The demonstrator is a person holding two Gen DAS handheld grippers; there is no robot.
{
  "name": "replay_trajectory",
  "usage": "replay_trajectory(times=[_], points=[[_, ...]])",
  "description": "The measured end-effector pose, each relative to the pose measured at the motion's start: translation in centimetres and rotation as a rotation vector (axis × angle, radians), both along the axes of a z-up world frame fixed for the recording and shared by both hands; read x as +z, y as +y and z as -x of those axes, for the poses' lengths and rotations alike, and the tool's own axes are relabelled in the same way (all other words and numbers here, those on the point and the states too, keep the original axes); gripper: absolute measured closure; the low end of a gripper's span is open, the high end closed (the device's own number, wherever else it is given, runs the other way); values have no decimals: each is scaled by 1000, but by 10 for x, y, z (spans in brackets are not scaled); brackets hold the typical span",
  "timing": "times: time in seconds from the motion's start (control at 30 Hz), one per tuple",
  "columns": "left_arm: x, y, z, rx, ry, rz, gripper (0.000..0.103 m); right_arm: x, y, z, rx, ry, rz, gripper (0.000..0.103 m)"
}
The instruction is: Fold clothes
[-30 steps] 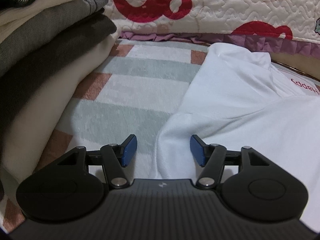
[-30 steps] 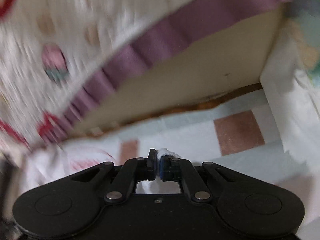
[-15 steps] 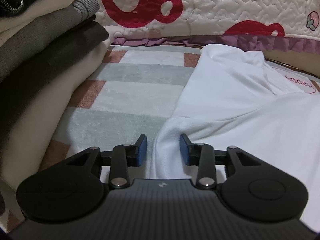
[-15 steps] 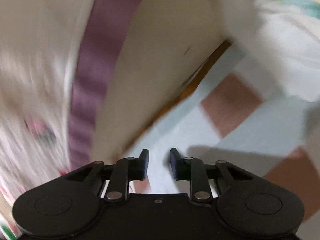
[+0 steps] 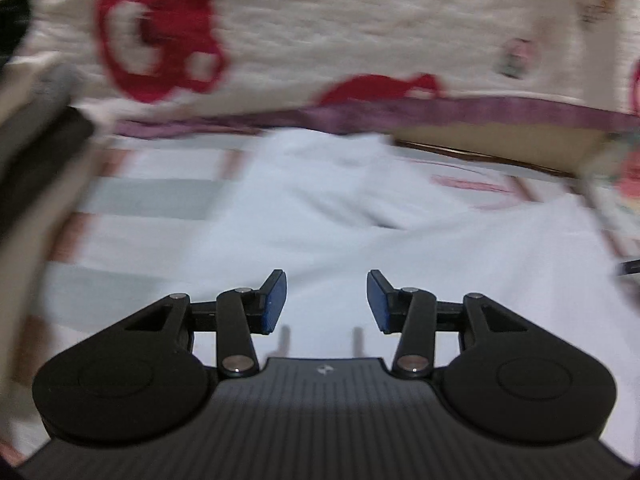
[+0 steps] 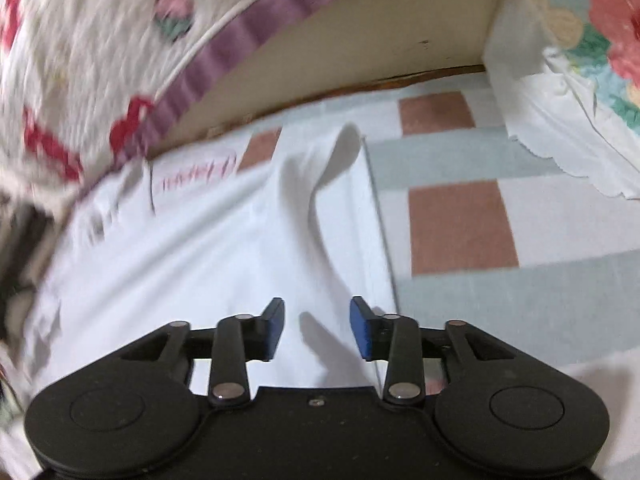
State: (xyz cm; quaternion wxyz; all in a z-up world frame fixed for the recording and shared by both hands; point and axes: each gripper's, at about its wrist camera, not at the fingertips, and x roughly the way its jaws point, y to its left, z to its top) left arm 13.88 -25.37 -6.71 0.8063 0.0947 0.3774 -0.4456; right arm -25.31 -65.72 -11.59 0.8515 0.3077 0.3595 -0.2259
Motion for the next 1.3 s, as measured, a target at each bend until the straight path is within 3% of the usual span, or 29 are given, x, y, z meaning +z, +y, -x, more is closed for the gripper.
replay_trajectory(times=[0.1, 0.13, 0.17, 0.2, 0.47, 0.57, 0.6, 0.63, 0.7, 0.93, 1.03, 1.17, 1.2, 1.27, 1.3], points=[[3, -21, 31, -90, 70, 17, 59, -7, 5, -4, 0, 6, 73, 59], [2, -26, 42, -114, 85, 18, 59, -5, 17, -12, 24, 22, 108, 63], [-2, -30, 51, -120, 82, 6, 59, -3, 29, -20, 47, 38, 144, 74], [-6, -33, 61, -127, 78, -6, 59, 0, 41, -28, 71, 53, 179, 98], [-28, -40, 87, -126, 155, -41, 59, 18, 135, -92, 267, 179, 452, 97], [-36, -42, 94, -124, 188, -51, 59, 10, 151, -99, 401, 147, 338, 89], [-39, -43, 97, -123, 199, -54, 59, 12, 146, -96, 398, 113, 293, 75], [-42, -43, 99, -123, 210, -58, 59, 14, 134, -87, 355, 66, 244, 60], [-44, -44, 99, -118, 222, -59, 59, 18, 111, -70, 268, -27, 145, 52], [-48, -44, 88, -92, 244, -50, 59, -14, 22, -26, -142, -192, -220, 51], [-49, -42, 83, -80, 246, -45, 59, -28, 10, -31, -233, -250, -276, 51], [-49, -38, 74, -59, 246, -33, 59, -36, 3, -46, -314, -319, -242, 51], [-49, -37, 72, -54, 245, -30, 59, -30, -3, -47, -321, -316, -202, 54], [-48, -34, 67, -42, 240, -25, 59, -18, -13, -49, -334, -309, -123, 92], [-47, -31, 64, -35, 235, -27, 59, -12, -19, -50, -340, -306, -83, 98]])
